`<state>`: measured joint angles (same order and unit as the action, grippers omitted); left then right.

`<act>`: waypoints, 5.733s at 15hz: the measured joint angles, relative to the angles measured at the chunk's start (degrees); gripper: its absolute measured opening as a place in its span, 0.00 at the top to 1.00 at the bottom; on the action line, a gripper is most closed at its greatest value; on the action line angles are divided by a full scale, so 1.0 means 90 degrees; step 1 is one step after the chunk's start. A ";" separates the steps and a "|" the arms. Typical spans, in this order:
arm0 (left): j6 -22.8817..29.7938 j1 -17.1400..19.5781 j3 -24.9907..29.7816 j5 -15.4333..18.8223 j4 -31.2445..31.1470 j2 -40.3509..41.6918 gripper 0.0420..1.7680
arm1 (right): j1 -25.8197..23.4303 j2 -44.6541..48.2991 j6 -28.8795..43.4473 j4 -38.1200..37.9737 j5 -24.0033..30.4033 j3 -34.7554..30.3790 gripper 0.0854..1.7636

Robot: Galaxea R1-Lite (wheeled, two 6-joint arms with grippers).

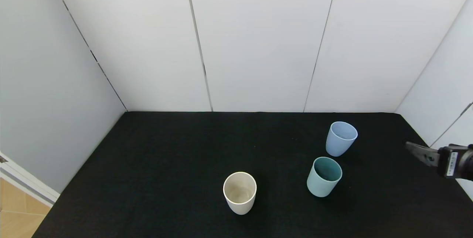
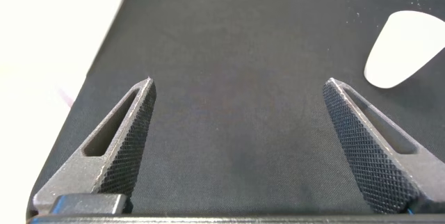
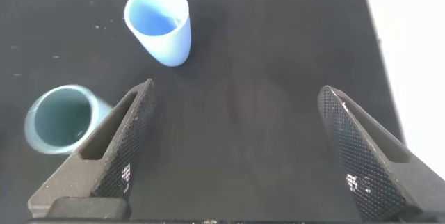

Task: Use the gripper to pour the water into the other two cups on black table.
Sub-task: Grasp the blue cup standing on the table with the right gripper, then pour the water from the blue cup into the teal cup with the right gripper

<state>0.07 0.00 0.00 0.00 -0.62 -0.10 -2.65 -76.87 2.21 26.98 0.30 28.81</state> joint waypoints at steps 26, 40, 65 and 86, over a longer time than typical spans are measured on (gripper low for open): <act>0.0003 -0.0011 0.0000 0.0000 0.0000 0.0008 0.03 | 0.0591 -0.3653 -0.0554 0.4301 0.0652 -0.0917 0.04; 0.0000 -0.0011 0.0000 0.0000 0.0000 0.0008 0.03 | 0.0875 -0.4959 -0.0517 0.4641 0.0676 0.0569 0.04; 0.0003 -0.0011 0.0000 0.0000 0.0000 0.0008 0.03 | 0.0878 -0.5586 -0.0532 0.4371 0.0664 0.1705 0.30; 0.0003 -0.0003 0.0000 0.0000 0.0000 0.0008 0.03 | 0.0692 -0.3026 -0.0814 0.2071 0.0661 0.1608 0.30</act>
<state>0.10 -0.02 0.00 0.00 -0.62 -0.02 3.58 -104.11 -5.12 45.62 6.25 43.28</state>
